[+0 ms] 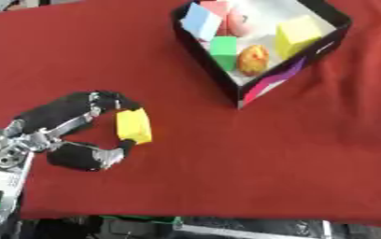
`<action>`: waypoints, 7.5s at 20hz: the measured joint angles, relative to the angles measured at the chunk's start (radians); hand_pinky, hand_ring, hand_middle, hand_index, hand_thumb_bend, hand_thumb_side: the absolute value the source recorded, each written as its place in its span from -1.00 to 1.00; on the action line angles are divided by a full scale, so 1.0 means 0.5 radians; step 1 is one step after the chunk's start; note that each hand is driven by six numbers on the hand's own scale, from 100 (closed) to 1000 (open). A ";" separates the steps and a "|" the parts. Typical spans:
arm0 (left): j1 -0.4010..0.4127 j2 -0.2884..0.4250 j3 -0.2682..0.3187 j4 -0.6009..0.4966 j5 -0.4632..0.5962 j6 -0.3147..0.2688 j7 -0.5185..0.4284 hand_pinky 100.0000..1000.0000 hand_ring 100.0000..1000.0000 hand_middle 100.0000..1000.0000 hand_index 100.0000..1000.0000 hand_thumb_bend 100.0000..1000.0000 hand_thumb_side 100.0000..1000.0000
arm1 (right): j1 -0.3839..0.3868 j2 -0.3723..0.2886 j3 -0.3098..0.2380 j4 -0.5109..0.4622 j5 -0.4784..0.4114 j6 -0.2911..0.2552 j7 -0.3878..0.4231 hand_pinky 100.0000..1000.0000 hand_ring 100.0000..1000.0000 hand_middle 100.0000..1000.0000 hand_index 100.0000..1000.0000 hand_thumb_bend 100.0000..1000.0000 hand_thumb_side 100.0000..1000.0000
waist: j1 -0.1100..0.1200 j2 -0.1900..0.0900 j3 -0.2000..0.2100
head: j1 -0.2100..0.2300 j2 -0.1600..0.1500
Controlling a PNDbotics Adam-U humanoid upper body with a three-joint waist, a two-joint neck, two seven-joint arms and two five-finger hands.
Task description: Pick up objects on the table and place them in the box.
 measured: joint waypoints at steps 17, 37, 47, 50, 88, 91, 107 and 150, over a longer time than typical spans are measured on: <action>0.048 -0.119 0.107 0.048 -0.002 0.181 0.129 0.86 0.77 0.52 0.81 -0.90 -0.96 | -0.017 0.027 0.013 0.000 0.019 0.013 0.029 1.00 0.33 0.16 0.36 -1.00 -0.18 | -0.001 0.018 -0.015 | 0.005 0.000; -0.001 -0.182 0.146 0.209 -0.146 0.159 0.167 0.94 0.84 0.58 0.87 -0.84 -0.94 | -0.035 0.045 0.024 0.000 0.045 0.023 0.065 1.00 0.32 0.17 0.35 -1.00 -0.18 | -0.008 0.042 -0.033 | 0.022 0.000; -0.011 -0.200 0.149 0.249 -0.148 0.123 0.149 0.91 0.83 0.57 0.86 -1.00 -0.78 | -0.049 0.061 0.036 0.000 0.067 0.018 0.068 1.00 0.31 0.16 0.35 -1.00 -0.18 | -0.013 0.062 -0.046 | 0.034 0.000; -0.024 -0.200 0.146 0.257 -0.132 0.108 0.124 0.89 0.82 0.53 0.83 -1.00 -0.73 | -0.052 0.061 0.037 0.000 0.068 0.018 0.068 1.00 0.31 0.16 0.35 -1.00 -0.18 | -0.013 0.063 -0.051 | 0.039 0.000; -0.065 -0.172 0.125 0.257 -0.133 0.118 0.343 0.31 -0.03 -0.35 0.59 -1.00 -0.85 | -0.052 0.078 0.037 0.000 0.073 0.018 0.066 1.00 0.32 0.16 0.34 -1.00 -0.18 | -0.013 0.063 -0.068 | 0.028 -0.022; -0.087 -0.114 0.128 0.162 -0.039 0.127 0.353 0.30 -0.04 -0.36 0.57 -1.00 -0.88 | -0.051 0.078 0.036 0.000 0.073 0.013 0.061 1.00 0.32 0.16 0.34 -1.00 -0.18 | -0.013 0.063 -0.069 | 0.004 -0.061; -1.095 0.049 0.036 0.085 0.404 0.243 0.434 0.33 0.00 -0.32 0.60 -0.67 -1.00 | -0.087 0.014 0.007 0.000 -0.151 -0.037 -0.030 1.00 0.33 0.17 0.35 -1.00 -0.16 | -0.030 0.055 -0.182 | 0.011 -0.170; -0.990 0.143 0.410 0.552 1.289 0.218 1.060 0.56 0.62 0.54 0.66 -1.00 0.04 | -0.148 -0.098 -0.044 0.000 -0.531 -0.112 -0.039 1.00 0.46 0.33 0.48 -1.00 -0.08 | -0.074 0.028 -0.240 | 0.059 -0.196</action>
